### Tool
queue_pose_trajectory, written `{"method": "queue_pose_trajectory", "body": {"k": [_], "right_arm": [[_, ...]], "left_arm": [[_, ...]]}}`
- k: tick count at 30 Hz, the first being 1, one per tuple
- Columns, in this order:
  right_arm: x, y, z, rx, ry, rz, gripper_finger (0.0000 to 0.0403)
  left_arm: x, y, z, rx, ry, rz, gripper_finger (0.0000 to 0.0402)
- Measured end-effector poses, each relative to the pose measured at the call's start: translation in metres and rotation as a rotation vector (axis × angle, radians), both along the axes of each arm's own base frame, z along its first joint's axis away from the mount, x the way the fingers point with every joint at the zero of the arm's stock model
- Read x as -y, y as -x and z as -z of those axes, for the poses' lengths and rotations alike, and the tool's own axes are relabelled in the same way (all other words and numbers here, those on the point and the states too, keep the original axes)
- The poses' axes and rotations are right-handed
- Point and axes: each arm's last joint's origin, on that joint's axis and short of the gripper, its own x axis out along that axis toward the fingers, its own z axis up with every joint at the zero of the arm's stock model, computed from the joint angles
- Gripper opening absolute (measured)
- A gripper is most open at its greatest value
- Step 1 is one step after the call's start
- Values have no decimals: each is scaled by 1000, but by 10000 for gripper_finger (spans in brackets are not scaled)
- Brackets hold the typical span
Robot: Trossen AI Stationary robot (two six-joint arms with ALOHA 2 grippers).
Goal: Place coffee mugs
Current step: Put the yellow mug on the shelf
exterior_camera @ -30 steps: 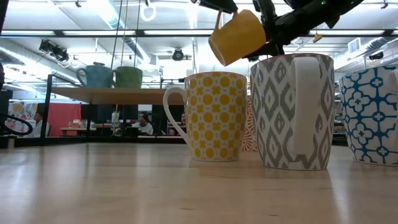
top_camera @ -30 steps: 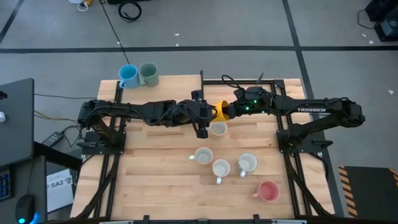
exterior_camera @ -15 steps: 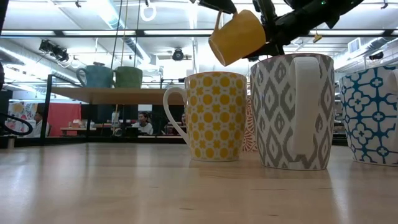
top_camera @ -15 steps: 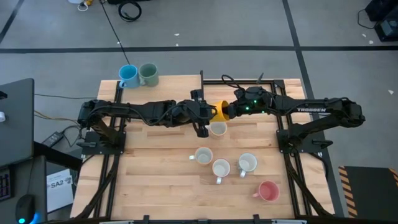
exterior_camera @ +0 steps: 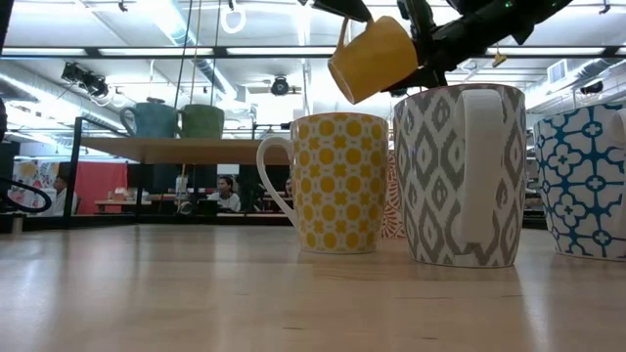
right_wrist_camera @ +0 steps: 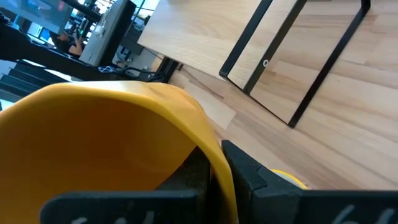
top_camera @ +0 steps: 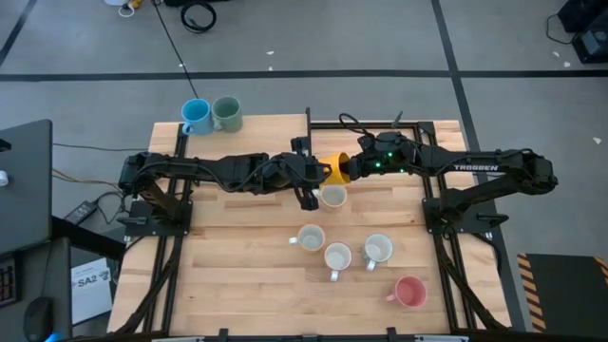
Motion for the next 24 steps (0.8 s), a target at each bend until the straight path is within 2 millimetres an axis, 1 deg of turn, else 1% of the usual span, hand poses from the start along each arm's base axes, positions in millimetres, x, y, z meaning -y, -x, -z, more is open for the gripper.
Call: {"method": "queue_pose_trajectory", "body": {"k": [6, 19, 24], "right_arm": [[0, 0, 0, 0, 1, -2, 37], [0, 0, 0, -1, 14, -14, 67], [0, 0, -1, 0, 41, -26, 89]], "left_arm": [[0, 0, 0, -1, -1, 1, 64], [0, 0, 0, -2, -2, 3, 60], [0, 0, 0, -1, 0, 1, 60]]}}
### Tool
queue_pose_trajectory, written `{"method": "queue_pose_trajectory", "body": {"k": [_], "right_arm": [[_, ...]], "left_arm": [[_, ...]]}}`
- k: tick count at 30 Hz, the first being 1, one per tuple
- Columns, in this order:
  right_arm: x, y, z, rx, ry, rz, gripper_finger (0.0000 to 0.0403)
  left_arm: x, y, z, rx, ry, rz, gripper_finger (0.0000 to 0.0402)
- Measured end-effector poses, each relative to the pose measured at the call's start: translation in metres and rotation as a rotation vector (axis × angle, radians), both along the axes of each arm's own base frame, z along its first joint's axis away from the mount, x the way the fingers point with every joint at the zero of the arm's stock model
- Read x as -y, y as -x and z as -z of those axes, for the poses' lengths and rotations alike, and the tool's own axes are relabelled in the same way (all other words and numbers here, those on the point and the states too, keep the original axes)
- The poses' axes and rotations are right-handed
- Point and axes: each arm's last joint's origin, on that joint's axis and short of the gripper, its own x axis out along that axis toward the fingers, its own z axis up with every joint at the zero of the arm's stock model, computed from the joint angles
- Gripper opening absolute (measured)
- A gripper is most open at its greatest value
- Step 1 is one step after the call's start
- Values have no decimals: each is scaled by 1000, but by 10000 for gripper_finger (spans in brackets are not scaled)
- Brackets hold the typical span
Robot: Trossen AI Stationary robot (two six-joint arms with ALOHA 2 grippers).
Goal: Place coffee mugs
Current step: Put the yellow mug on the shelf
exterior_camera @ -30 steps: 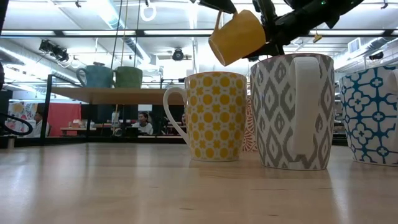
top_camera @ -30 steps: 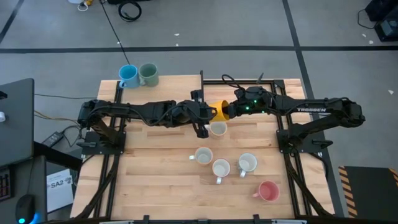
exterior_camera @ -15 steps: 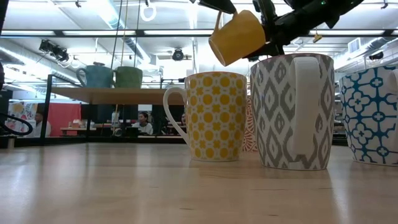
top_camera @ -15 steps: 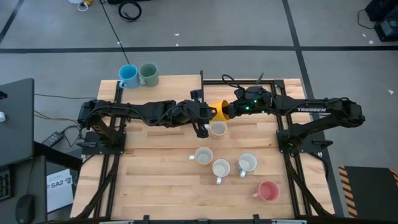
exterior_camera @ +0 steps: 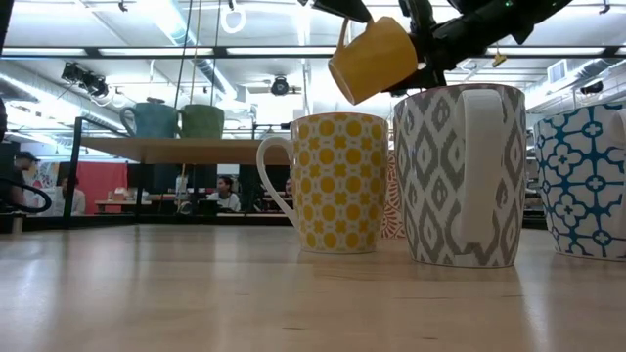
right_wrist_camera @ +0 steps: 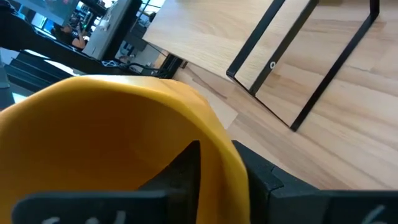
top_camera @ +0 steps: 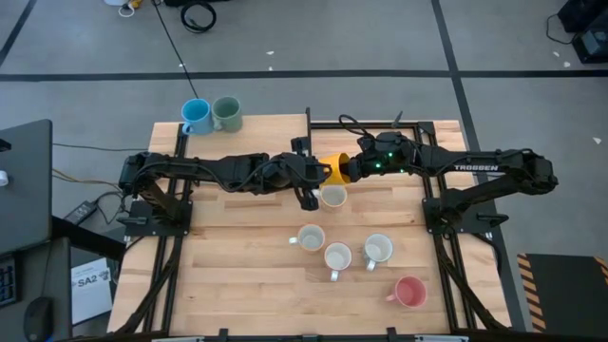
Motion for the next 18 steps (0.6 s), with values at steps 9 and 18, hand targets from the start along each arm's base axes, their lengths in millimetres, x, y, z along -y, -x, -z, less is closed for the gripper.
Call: {"method": "queue_pose_trajectory", "body": {"k": [9, 18], "right_arm": [[0, -1, -4, 33, 50, -17, 157], [11, 7, -10, 48, 105, 4, 170]], "left_arm": [[-1, 0, -1, 13, 3, -42, 60], [-3, 2, -1, 24, -10, -133, 60]]}}
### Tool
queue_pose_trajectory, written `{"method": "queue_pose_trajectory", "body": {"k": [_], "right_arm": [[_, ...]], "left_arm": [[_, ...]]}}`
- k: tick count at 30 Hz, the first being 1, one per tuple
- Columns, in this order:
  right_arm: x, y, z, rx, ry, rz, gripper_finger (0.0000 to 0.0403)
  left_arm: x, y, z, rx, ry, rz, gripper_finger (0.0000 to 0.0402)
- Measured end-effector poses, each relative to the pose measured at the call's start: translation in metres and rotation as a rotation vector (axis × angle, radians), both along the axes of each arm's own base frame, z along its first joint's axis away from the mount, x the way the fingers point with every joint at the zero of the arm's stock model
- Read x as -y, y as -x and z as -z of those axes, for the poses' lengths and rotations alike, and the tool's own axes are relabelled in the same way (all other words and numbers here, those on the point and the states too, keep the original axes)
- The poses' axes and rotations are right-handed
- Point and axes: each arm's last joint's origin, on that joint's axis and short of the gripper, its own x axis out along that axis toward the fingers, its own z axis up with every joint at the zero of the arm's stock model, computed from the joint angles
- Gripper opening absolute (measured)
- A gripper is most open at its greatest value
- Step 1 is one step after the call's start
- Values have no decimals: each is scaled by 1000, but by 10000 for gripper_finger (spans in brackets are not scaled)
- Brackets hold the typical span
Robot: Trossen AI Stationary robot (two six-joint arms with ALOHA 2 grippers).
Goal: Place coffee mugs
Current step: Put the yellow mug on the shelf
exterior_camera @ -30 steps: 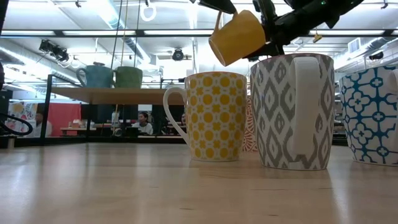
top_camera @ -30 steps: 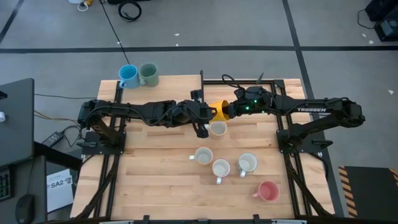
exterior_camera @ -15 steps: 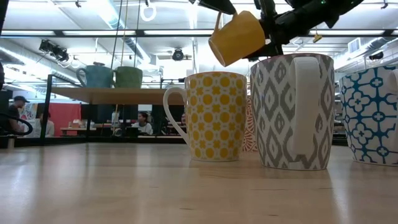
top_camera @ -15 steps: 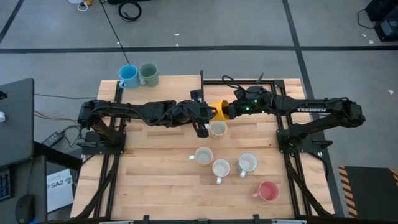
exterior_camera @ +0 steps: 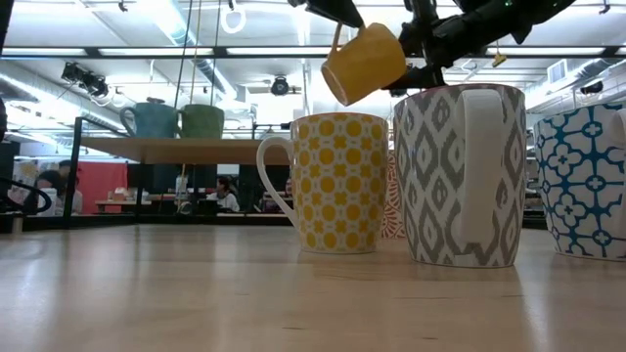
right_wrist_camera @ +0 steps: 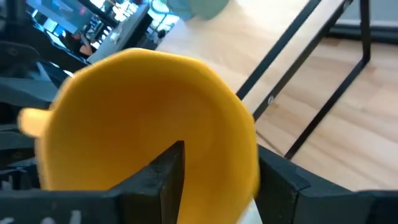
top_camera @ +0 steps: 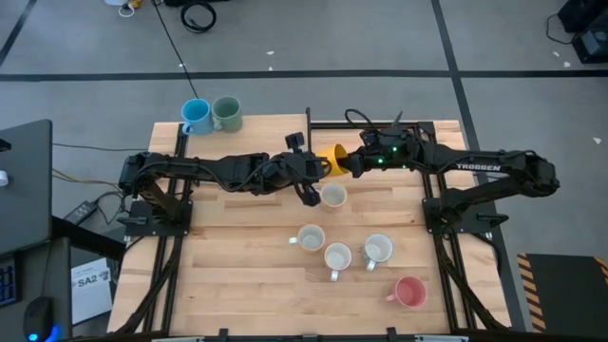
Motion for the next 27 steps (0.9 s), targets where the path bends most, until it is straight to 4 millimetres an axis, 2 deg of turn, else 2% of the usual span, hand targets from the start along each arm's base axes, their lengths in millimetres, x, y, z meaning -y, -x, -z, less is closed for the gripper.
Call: {"method": "queue_pose_trajectory", "body": {"k": [13, 21, 27], "right_arm": [[17, 24, -19, 68, 100, 10, 169], [18, 27, -21, 79, 103, 14, 169], [17, 27, -21, 85, 91, -26, 169]], "left_arm": [[-4, 7, -4, 16, -31, -146, 60], [-8, 29, -29, 79, -74, -255, 60], [-23, 50, -40, 105, -7, -341, 60]]}}
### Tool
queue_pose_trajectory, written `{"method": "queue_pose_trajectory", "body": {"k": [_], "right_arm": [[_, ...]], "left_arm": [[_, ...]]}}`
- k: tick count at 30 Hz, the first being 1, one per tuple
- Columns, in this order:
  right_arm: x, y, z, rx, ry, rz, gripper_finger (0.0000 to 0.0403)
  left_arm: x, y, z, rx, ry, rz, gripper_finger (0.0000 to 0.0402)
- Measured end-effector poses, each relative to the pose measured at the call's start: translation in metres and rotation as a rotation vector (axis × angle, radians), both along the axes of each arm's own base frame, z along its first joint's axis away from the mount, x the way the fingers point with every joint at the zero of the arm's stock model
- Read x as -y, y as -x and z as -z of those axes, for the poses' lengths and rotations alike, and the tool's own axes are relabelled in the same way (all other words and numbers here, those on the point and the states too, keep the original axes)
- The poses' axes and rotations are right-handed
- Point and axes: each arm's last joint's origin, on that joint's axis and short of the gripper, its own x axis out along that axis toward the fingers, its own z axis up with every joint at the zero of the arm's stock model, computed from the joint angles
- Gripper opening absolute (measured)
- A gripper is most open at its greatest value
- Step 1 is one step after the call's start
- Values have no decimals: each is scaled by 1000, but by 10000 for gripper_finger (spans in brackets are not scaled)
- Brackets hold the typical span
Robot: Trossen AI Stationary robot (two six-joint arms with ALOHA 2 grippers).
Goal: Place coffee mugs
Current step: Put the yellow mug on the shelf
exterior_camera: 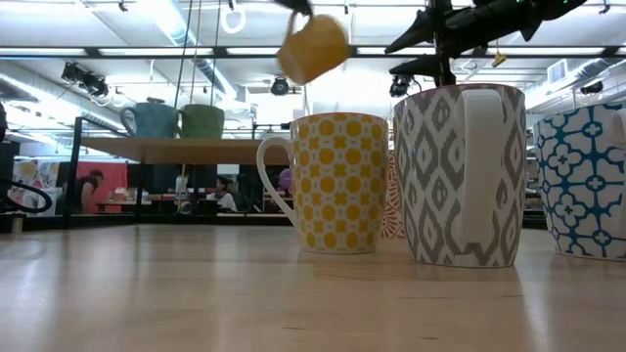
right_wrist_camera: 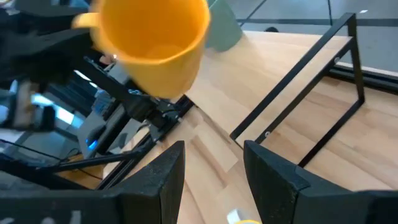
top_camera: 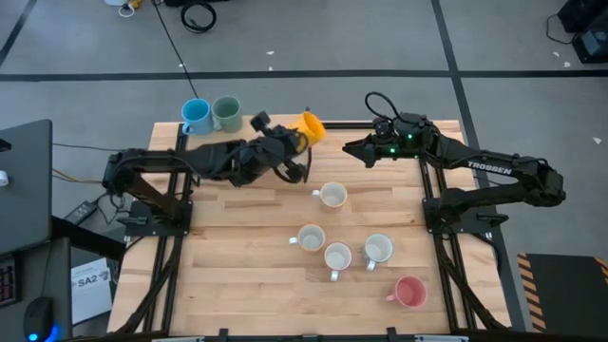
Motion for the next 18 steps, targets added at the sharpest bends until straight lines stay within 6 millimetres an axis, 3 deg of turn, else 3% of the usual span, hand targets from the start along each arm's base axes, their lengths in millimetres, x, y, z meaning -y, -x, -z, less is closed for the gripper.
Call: {"method": "queue_pose_trajectory", "body": {"k": [12, 18], "right_arm": [[-1, -1, 0, 0, -5, -19, 169], [-1, -1, 0, 0, -5, -21, 169]], "left_arm": [[-24, 20, 7, -31, 65, -189, 60], [-24, 19, 35, -20, 68, -197, 60]]}}
